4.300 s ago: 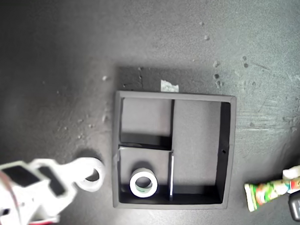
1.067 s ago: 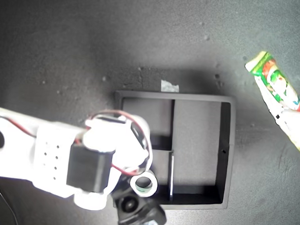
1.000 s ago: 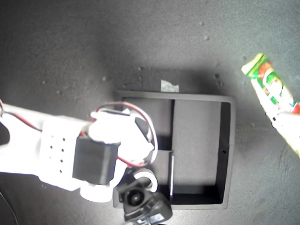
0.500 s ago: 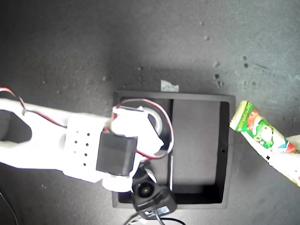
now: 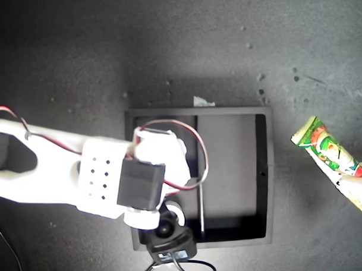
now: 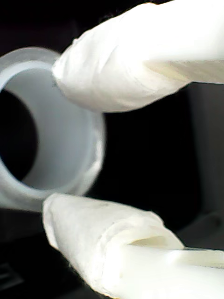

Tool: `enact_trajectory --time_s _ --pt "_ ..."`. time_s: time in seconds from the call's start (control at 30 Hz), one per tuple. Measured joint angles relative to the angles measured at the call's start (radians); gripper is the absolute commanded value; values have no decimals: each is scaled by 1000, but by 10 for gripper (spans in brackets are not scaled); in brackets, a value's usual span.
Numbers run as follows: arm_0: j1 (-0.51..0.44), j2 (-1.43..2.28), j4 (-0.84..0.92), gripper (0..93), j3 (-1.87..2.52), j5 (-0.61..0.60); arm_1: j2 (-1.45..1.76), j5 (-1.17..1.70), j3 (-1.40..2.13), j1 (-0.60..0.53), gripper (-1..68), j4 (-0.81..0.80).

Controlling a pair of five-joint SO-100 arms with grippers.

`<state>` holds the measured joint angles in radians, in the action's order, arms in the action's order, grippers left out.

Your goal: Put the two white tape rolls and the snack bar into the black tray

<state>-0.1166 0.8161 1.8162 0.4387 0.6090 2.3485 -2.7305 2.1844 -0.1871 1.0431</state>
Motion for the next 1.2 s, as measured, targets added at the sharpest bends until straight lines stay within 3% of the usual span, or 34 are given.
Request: enact_trajectory --time_s 0.17,0.57,0.83,0.97,1.2 --pt "29 121 0 131 101 -40 0 575 -41 127 -7 -74" --pt "40 313 0 148 245 15 -41 1879 -87 115 -7 -227" --pt "97 739 0 148 600 362 -350 2326 -268 115 -7 -322" --pt "89 1012 -57 103 897 565 -673 2450 -563 115 -7 -187" --pt "92 1520 -299 15 1497 687 -991 2539 -953 94 -5 0"
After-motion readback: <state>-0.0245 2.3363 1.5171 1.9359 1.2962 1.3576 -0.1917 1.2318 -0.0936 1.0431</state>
